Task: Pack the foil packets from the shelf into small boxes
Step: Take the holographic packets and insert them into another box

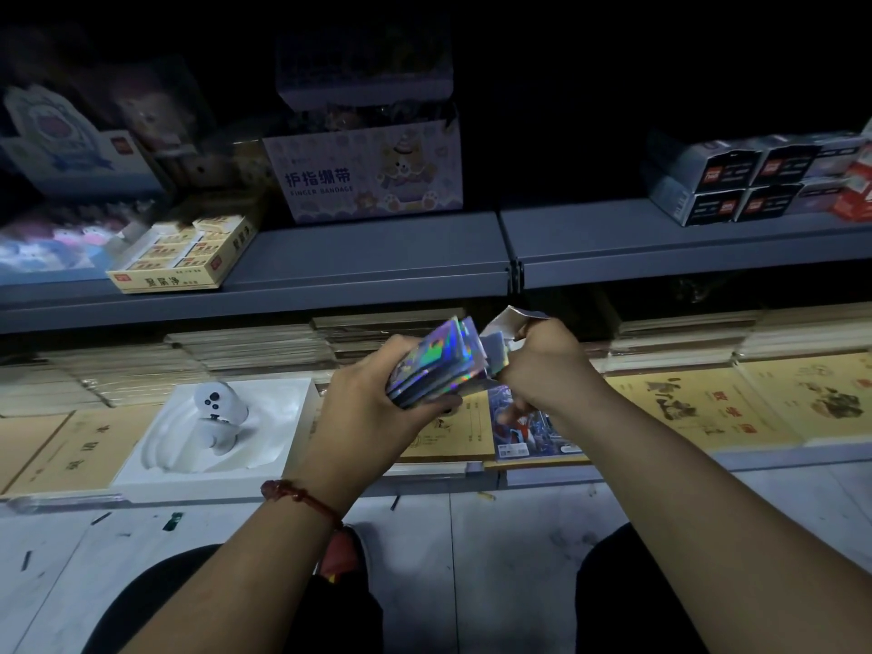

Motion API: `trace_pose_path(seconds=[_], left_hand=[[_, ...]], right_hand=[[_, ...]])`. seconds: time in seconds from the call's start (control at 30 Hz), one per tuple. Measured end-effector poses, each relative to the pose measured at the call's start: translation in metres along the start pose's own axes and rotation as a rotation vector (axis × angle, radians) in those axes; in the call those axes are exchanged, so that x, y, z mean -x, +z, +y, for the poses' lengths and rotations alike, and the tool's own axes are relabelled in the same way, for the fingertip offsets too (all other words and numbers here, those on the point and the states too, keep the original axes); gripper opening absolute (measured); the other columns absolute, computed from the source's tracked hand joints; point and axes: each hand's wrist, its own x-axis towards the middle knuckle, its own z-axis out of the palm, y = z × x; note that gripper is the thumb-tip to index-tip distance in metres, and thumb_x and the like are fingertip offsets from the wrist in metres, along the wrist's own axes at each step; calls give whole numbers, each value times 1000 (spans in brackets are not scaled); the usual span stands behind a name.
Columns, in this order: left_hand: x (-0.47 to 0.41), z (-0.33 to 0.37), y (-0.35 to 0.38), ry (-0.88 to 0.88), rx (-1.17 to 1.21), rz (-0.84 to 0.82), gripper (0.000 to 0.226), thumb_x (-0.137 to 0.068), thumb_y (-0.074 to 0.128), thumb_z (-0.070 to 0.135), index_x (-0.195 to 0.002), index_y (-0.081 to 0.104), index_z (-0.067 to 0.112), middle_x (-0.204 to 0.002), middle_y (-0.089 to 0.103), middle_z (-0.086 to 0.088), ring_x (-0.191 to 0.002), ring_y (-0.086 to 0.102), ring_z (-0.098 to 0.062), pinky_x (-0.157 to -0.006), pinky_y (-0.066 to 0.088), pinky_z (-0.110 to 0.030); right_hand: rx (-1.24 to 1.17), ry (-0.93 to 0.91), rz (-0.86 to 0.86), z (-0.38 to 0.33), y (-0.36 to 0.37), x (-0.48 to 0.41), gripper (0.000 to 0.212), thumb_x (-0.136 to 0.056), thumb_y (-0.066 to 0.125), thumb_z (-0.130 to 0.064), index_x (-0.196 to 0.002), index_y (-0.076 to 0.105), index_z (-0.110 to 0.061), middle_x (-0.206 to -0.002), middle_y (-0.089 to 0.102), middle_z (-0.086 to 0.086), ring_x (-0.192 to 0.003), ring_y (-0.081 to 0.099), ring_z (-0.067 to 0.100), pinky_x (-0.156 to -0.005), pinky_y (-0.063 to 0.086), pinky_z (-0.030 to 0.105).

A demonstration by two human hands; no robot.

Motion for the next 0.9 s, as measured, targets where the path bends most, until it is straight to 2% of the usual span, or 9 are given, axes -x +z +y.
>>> trace_pose_path(seconds=[0.07,0.13,0.2,0.27,0.37,0.47,0.6,0.73,0.9], left_hand=[[-2,-1,1,-72,35,27,44,-70,93,33,-103,65,33,-88,71,23,-80,69,3,-67,50,-10],[-4,-4,0,-128,41,57,45,-69,94,33,-98,62,41,-86,70,26,-79,67,5,-67,48,-8],[-5,-10,-1,-179,13,72,44,-68,93,41,-94,58,48,-86,69,29,-79,67,6,-68,52,-14],[-6,-16,-2,-236,-15,90,44,-67,90,51,-96,57,49,-86,70,28,-79,67,5,-70,57,-26],[-7,-18,-2,-281,-20,101,46,-66,89,53,-99,58,45,-86,70,28,-77,67,4,-67,57,-27],[-8,-14,0,-288,6,84,45,-67,91,46,-99,59,41,-85,68,30,-76,66,4,-55,48,-9],[-7,-11,3,-273,16,60,47,-68,92,39,-104,61,38,-84,69,27,-80,65,7,-63,47,-8],[-6,-11,3,-260,13,54,48,-69,92,34,-105,61,40,-86,69,29,-81,66,8,-65,46,-7],[-5,-11,3,-258,-10,39,48,-69,92,36,-105,59,40,-85,71,25,-79,66,6,-65,51,-14]], right_hand=[[-143,-46,-36,-3,0,2,16,-92,69,-6,-93,57,-16,-71,59,11,-50,58,29,-39,48,22],[-261,-102,-24,-4,0,0,28,-86,79,-12,-106,60,-9,-84,66,13,-48,57,28,-45,56,30],[-273,-168,58,-1,-1,-8,39,-82,85,-22,-110,60,-10,-99,69,10,-49,57,24,-51,60,40],[-196,-285,208,3,-2,-12,33,-83,84,-26,-106,62,-18,-96,67,5,-54,57,18,-56,60,44],[-195,-485,297,4,-1,-12,17,-86,81,-20,-92,65,-22,-77,57,2,-54,48,14,-52,46,31],[-201,-615,170,-1,2,-2,8,-89,77,-10,-87,70,-13,-65,50,8,-51,41,14,-49,35,22],[-109,-686,92,-3,8,6,6,-88,77,-9,-84,76,-12,-60,52,3,-48,38,5,-50,32,14],[-131,-630,89,-1,12,3,8,-88,78,-14,-81,76,-12,-65,57,20,-53,43,17,-53,41,33],[-155,-593,90,-1,13,1,9,-88,79,-17,-80,77,-12,-71,62,24,-64,59,26,-65,55,48]])
